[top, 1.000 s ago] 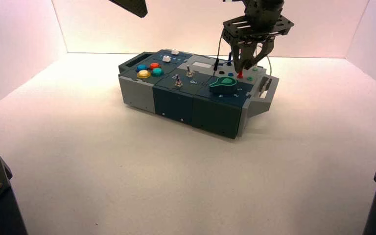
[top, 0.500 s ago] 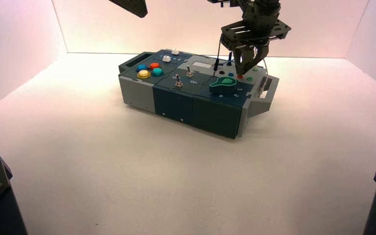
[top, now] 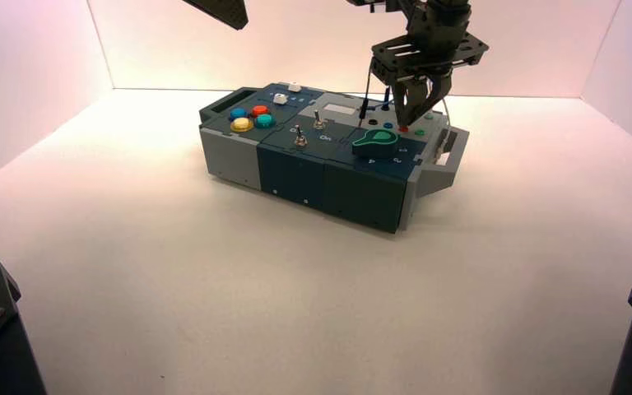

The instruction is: Pull the red wire.

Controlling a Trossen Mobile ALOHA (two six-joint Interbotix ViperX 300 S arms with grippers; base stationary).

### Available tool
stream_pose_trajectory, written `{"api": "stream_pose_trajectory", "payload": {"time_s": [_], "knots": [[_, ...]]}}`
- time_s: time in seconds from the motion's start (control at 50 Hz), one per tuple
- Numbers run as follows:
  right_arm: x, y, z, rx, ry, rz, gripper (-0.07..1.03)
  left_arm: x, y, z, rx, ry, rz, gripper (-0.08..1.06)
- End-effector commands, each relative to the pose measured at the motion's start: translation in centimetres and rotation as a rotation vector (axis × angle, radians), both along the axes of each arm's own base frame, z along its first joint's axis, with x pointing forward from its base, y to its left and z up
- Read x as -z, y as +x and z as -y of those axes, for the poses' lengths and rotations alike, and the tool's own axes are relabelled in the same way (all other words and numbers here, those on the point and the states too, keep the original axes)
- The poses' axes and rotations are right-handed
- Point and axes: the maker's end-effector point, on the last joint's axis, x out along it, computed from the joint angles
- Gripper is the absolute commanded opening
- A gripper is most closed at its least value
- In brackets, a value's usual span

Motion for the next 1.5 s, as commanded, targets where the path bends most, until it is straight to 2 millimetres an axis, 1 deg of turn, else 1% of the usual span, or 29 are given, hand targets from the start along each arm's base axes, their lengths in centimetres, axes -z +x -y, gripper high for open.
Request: {"api": "stream_pose_trajectory", "payload": {"time_s": [0.02, 0.2, 0.48, 0.82, 0.9, 1.02, 1.2, 1.42, 1.46, 1.5], "knots": [[-2.7, 1.3, -0.3, 0.002, 0.023, 0.062, -0.02, -1.3, 0.5, 0.4, 0.002, -0.021, 0.033, -0.03], [-4.0, 1.6, -0.4, 0.004, 0.023, 0.065, -0.03, -1.3, 0.5, 0.4, 0.004, -0.021, 0.033, -0.03], [-5.5, 1.1, -0.2, 0.010, 0.026, 0.059, -0.02, -1.3, 0.5, 0.4, 0.002, -0.021, 0.033, -0.03], [-6.6, -1.0, -0.2, 0.040, 0.047, -0.026, -0.02, -1.1, 0.6, 0.5, 0.000, -0.019, 0.026, -0.03], [-6.6, -1.2, -0.2, 0.042, 0.051, -0.035, -0.02, -1.1, 0.6, 0.4, 0.001, -0.018, 0.027, -0.03], [-6.7, -2.1, -0.4, 0.046, 0.061, -0.072, -0.02, -1.1, 0.6, 0.4, 0.001, -0.018, 0.027, -0.03], [-6.4, -3.0, -0.5, 0.054, 0.069, -0.110, -0.02, -1.0, 0.5, 0.4, -0.002, -0.019, 0.022, -0.03], [-6.2, -3.4, -0.5, 0.059, 0.074, -0.124, -0.02, -1.0, 0.5, 0.4, -0.002, -0.017, 0.023, -0.03], [-6.3, -3.5, -0.5, 0.060, 0.076, -0.124, 0.00, -1.1, 0.6, 0.4, -0.002, -0.018, 0.024, -0.03], [-6.4, -3.5, -0.5, 0.060, 0.077, -0.121, 0.06, -1.1, 0.6, 0.4, -0.002, -0.018, 0.024, -0.03]]}}
